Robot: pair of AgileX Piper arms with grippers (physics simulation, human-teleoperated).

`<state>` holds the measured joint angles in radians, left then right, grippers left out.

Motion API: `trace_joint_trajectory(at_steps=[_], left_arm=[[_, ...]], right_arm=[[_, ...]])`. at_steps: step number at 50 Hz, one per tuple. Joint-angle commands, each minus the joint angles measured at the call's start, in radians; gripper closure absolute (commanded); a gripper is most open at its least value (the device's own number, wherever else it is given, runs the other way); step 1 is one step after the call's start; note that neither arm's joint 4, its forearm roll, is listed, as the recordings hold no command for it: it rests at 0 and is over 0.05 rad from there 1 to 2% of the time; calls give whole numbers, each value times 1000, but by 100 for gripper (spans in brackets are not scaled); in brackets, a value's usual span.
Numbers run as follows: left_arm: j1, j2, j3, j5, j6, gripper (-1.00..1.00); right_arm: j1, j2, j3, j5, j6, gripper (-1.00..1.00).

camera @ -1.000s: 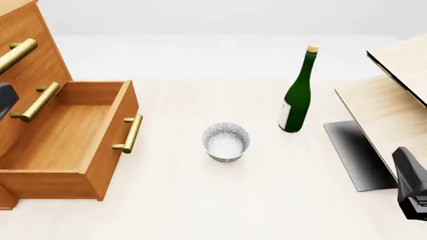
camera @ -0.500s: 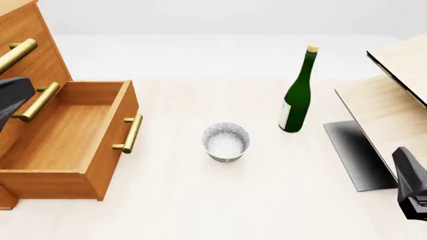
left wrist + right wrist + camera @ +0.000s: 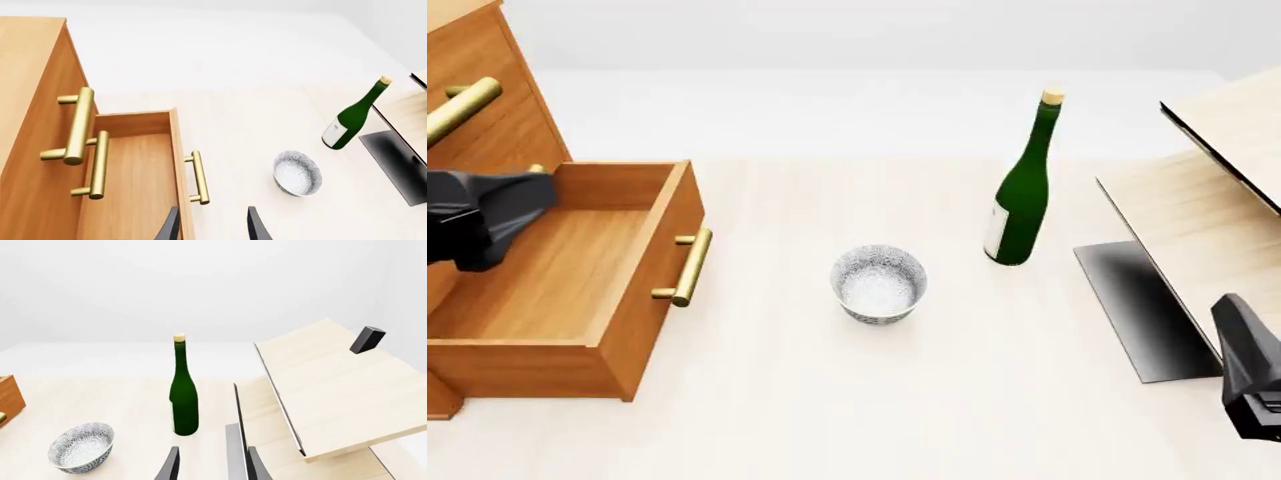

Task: Put the bowl in the bottom drawer of the cabinet and close it.

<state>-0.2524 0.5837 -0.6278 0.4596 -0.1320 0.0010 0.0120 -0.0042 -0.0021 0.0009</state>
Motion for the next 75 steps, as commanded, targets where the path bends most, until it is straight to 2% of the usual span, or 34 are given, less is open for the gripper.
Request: trace_joint_trajectory(at_steps=[1,21,31,56,75], left_arm=[[-2,66,-21,6,-3,-100],[56,154,15,-28,-15,-100],[42,206,25,-68,-31,-100],[75,320,41,-141,-21,-100],[57,405,64,-213,-50,-100]], right_arm=[[0,0,0,0,0,-100],[0,0,0,0,0,-100],[0,0,0,0,0,-100],[0,0,0,0,0,-100],[0,0,0,0,0,-100]])
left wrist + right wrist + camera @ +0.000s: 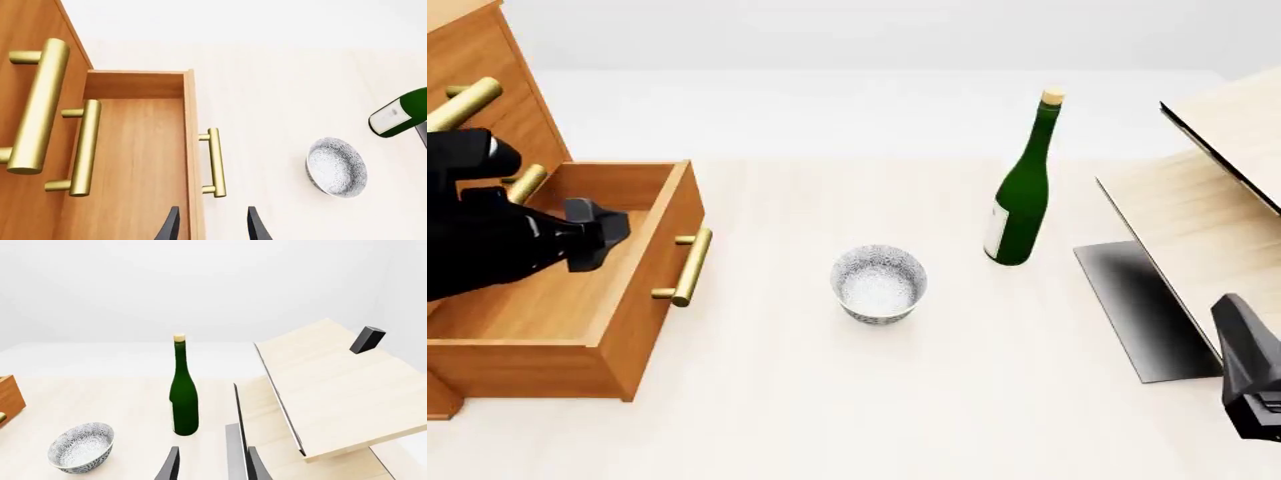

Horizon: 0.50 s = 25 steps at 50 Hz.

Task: Put the bowl in the bottom drawer of the cabinet and close it.

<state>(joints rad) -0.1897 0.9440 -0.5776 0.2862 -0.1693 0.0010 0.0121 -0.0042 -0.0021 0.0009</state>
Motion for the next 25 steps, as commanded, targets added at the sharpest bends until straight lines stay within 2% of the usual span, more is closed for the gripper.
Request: trace_joint_trajectory(at_steps=[1,25], left_arm=[[-5,48,17,-44,-14,-100],[8,117,81,-131,-47,-100]], right_arm=[[0,0,0,0,0,-100],[0,0,0,0,0,-100]])
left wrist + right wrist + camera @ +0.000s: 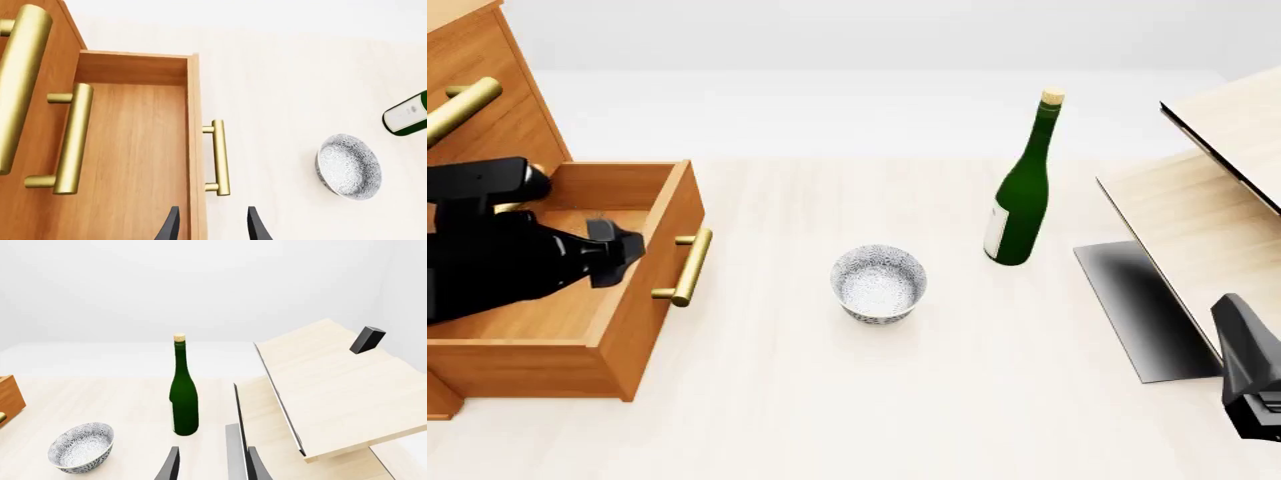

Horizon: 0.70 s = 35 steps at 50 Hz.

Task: Put the bowl in the bottom drawer of the cabinet and close it.

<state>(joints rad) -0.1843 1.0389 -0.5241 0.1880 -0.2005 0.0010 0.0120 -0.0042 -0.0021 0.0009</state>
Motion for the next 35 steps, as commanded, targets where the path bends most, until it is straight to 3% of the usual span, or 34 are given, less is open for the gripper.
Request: trace_joint_trajectory(at_steps=[1,35], left_arm=[[4,24,31,-35,-19,-100],[-16,105,63,-106,-44,-100]], right_arm=[[0,0,0,0,0,-100],[0,0,0,0,0,-100]])
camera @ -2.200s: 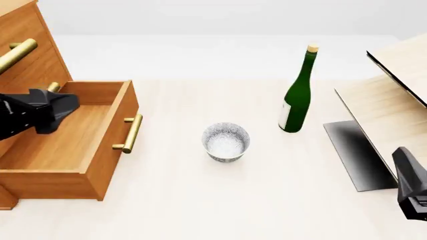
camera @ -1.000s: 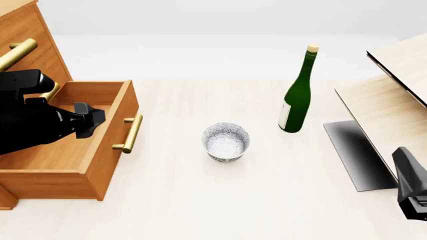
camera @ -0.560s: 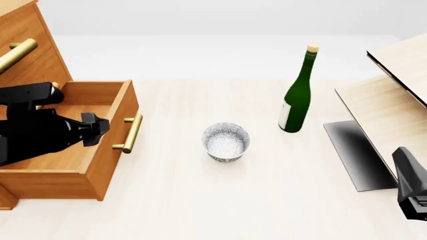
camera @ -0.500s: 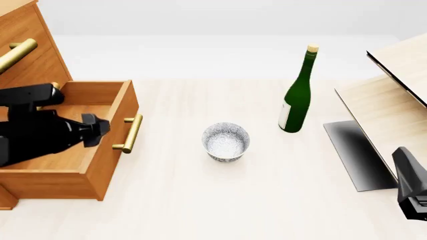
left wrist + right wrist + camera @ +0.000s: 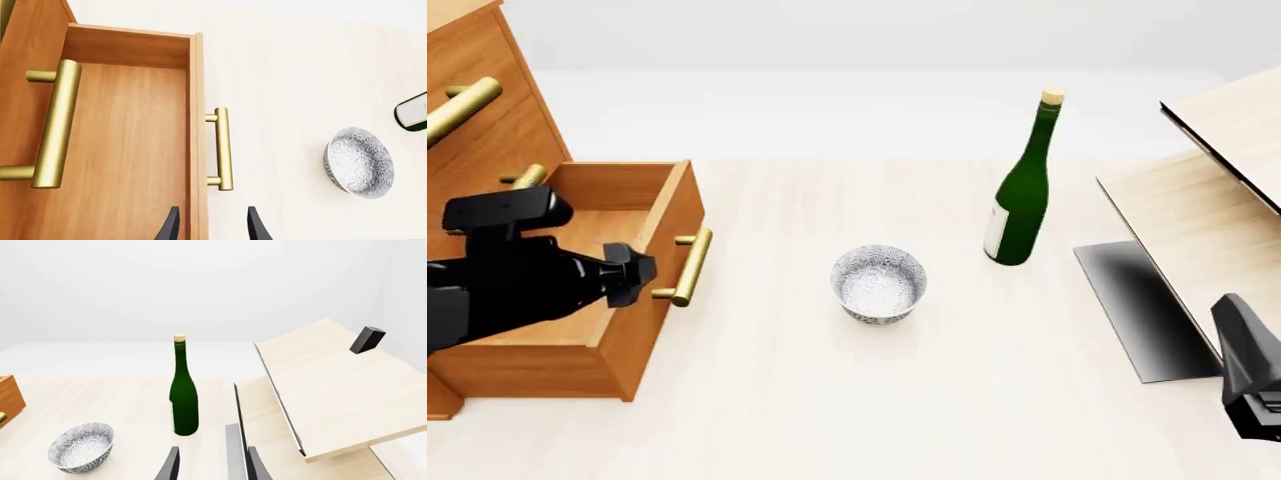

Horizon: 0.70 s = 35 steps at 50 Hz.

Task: Put the bowl in the bottom drawer of the cabinet and close it.

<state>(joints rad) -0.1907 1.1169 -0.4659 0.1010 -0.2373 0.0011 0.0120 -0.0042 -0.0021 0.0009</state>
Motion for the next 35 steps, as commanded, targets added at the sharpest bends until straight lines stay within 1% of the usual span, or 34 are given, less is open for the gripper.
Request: trace_joint_trajectory(at_steps=[1,13,22,35], left_arm=[[-11,29,4,-20,-10,-100],[-22,72,1,-44,-12,-100],[-27,99,8,-66,-26,-100],[-17,125,17,-87,-35,-100]], right_arm=[[0,0,0,0,0,-100],[0,0,0,0,0,-100],[0,0,0,0,0,-100],[0,0,0,0,0,-100]])
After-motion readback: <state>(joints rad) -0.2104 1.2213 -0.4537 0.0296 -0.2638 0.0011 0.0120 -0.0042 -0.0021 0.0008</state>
